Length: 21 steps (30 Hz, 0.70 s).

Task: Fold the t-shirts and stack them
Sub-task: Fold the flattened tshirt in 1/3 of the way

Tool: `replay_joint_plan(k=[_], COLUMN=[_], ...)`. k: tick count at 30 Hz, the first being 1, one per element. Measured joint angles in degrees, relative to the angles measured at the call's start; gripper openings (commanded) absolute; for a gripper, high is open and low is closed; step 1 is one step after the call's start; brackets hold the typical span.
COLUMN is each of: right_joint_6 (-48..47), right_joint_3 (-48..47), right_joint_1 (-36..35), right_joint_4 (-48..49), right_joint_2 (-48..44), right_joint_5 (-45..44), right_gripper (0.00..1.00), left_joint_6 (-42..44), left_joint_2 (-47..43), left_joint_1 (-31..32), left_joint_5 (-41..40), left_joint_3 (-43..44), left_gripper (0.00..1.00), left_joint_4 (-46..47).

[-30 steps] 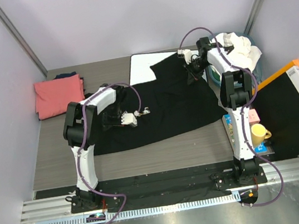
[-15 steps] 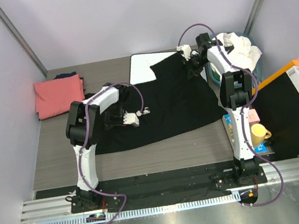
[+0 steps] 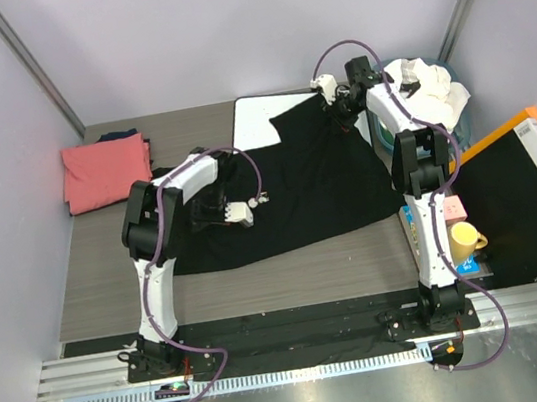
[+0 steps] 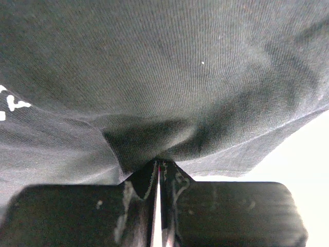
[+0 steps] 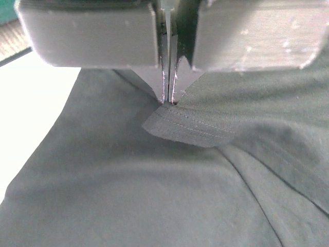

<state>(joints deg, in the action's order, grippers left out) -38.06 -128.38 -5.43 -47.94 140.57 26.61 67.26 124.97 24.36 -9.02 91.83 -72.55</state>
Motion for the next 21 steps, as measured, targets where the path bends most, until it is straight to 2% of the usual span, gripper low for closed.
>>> replay_joint_plan(k=[15, 21], right_joint_6=[-0.55, 0.74], right_joint_3=[0.02, 2.80], right_joint_1=[-2.49, -2.49], right_joint_4=[5.35, 9.53], right_joint_2=[-0.09, -1.53], right_joint_5=[-0.59, -1.70], right_gripper=[0.01, 0.01], left_joint_6=[-1.22, -1.33], left_joint_2=[0.70, 0.70], left_joint_1=[1.09, 1.09], left_joint_5=[0.02, 0.02], left_joint_3=[0.98, 0.98], left_gripper=[0.00, 0.00], left_joint_4=[-0.57, -0.57])
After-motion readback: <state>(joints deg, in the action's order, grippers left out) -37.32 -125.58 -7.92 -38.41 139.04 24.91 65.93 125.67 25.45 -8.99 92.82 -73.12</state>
